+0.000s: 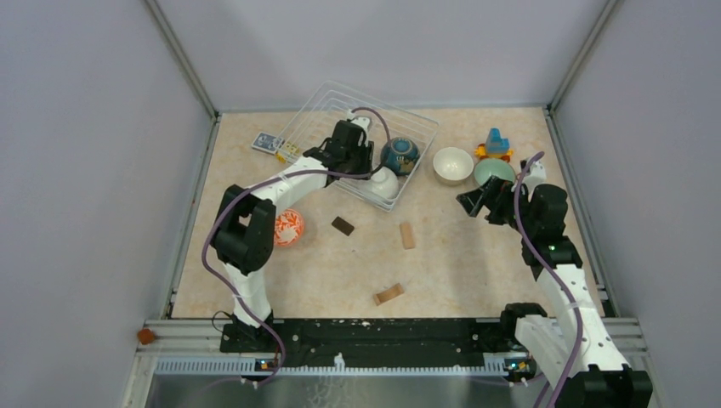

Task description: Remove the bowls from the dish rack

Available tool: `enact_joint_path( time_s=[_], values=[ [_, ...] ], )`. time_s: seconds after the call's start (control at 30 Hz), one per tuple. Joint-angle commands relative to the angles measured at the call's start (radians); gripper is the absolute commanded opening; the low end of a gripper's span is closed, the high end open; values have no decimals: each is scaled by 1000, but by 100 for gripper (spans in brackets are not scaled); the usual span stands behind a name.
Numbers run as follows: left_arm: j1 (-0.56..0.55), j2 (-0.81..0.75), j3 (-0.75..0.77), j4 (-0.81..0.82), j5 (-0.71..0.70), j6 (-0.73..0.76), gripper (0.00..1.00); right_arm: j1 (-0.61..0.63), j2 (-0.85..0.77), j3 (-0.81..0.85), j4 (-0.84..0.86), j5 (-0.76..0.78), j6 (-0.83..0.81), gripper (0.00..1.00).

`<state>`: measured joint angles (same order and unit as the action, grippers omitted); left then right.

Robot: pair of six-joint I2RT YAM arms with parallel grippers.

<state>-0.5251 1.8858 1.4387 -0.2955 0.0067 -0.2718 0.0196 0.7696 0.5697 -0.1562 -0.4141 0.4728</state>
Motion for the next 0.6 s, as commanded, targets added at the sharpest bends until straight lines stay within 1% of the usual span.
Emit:
enact_joint_path(
  time_s=[0.0,0.1,0.3,0.47,0.57],
  values=[
    [22,28,32,11,-73,-27,44,6,-17,30,30,4,6,97],
    [31,46,52,18,-106,-35,42,6,-25,29,31,21,11,97],
    [53,116,155,-13,-132,-19,41,6,-30,39,24,21,19,97],
    [62,158,237,-40,-106,3,41,6,-43,49,5,26,19,97],
    [62,145,255,-46,-60,17,42,6,-52,51,-2,21,25,97]
  ],
)
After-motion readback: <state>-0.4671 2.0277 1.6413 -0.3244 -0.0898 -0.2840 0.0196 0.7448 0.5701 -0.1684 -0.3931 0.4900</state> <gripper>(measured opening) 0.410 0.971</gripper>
